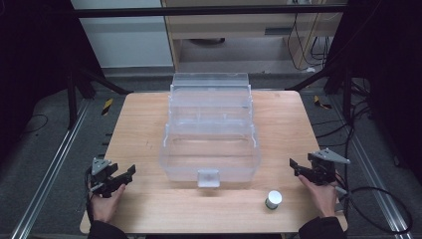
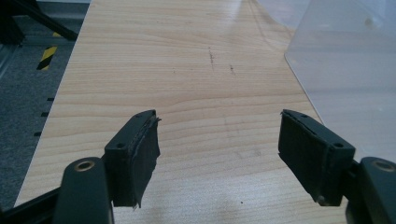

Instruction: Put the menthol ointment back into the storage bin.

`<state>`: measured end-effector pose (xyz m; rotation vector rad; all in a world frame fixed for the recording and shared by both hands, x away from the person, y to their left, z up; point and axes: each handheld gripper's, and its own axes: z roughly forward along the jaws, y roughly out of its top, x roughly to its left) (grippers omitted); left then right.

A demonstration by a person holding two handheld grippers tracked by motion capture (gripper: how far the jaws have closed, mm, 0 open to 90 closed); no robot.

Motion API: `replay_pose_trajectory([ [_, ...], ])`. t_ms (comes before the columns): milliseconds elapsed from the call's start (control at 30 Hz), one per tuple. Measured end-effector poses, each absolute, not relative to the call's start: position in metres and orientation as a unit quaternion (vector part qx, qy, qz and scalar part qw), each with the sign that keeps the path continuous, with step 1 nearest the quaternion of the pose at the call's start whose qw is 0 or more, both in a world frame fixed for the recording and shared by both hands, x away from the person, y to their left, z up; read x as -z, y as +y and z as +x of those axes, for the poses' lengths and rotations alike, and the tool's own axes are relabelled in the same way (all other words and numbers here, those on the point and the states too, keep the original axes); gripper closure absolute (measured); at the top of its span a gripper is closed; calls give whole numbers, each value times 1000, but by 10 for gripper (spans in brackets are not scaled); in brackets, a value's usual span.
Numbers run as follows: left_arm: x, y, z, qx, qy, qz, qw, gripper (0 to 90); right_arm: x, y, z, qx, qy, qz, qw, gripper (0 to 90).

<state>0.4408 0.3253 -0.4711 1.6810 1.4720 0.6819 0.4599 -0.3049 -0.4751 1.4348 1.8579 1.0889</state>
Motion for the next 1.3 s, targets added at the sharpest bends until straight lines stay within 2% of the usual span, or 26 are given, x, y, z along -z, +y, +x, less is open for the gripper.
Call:
replay_pose_trajectory([
  [333, 475, 321, 444, -259, 569, 683, 377, 289, 457, -293, 458, -415, 715, 492, 273, 309],
  [500, 474, 319, 444, -256, 568, 685, 376, 286, 444, -288, 460, -420, 728, 475, 259, 318],
  [933, 474, 319, 446, -254, 567, 688, 376, 288, 417, -280, 467, -395, 774, 433, 239, 303],
  [1300, 475, 318, 449, -253, 565, 691, 373, 288, 392, -266, 467, -358, 828, 384, 198, 268],
])
